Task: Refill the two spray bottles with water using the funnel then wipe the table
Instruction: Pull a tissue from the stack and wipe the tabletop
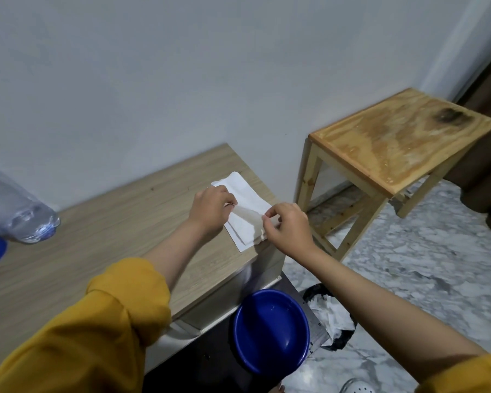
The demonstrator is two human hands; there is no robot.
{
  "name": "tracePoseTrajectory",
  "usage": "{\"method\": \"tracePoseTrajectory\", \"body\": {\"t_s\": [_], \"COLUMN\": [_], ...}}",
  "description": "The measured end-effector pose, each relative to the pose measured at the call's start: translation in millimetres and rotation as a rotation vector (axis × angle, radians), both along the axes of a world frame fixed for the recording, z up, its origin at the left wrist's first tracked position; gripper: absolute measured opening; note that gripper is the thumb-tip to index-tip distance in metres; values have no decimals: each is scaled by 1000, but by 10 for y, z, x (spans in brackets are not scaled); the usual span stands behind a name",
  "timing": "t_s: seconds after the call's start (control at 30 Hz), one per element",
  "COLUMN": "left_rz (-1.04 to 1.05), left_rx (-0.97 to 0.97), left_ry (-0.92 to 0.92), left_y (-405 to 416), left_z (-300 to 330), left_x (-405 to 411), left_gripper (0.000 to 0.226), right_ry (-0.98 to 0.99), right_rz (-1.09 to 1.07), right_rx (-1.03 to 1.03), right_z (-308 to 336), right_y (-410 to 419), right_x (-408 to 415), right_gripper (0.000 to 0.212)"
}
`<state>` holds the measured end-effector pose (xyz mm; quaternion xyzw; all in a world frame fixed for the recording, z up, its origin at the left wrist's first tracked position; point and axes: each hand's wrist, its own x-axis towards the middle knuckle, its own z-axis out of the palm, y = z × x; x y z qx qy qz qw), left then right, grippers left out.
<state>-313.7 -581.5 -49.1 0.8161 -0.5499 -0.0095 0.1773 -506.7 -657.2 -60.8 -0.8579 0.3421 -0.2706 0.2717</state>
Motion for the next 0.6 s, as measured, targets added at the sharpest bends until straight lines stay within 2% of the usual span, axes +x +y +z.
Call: {"method": "tracePoseTrajectory", "body": {"t_s": [0.17,0.33,0.6], "left_rz": [53,125,70], "left_rx": [-28,-152,-282], "left_ry": [36,179,91], "left_y": [-155,-345,-484], "left_z": [265,633,1249], "left_x": [55,72,120], "left_gripper": [18,12,9], "right_ry": [-172,-300,-371], "right_rz": [-51,-120,-114], "right_rx": [57,140,110], "right_z": [277,615,1133], "right_y": [-163,-365,-536], "right_x": [18,-1,-42], "right_gripper": [9,10,13]}}
